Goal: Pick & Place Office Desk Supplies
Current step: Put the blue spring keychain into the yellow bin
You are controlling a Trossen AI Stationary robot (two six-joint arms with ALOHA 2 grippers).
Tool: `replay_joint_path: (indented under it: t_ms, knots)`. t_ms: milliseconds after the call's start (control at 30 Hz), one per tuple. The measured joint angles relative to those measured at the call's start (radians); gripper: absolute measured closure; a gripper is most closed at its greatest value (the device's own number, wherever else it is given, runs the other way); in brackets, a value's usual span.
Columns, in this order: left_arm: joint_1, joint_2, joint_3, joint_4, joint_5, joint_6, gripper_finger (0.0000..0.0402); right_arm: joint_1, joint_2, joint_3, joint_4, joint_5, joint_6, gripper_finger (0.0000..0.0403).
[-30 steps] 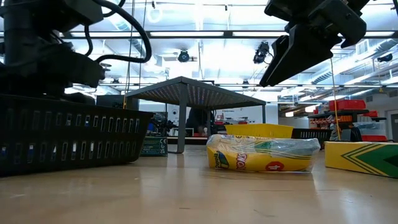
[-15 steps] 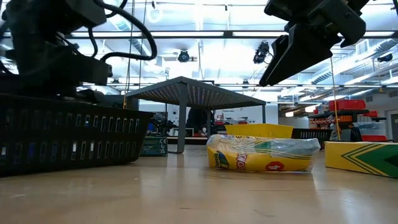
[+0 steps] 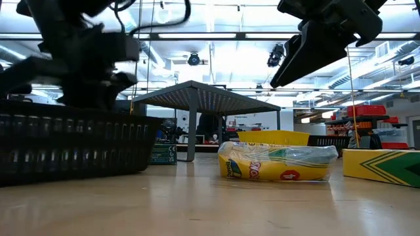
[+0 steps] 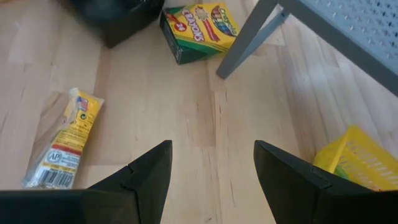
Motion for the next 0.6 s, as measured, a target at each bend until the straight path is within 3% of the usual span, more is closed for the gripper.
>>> replay_joint_path:
  t_ms: [433, 600]
  knots:
    - [0.064, -0.006, 0.002, 0.121, -0.062, 0.133, 0.0392, 0.0, 0.0, 0.0, 0.062, -0.001, -0.046, 0.0168]
    - [0.071, -0.006, 0.002, 0.245, -0.054, 0.211, 0.0392, 0.0, 0.0, 0.0, 0.077, -0.003, -0.06, 0.0168]
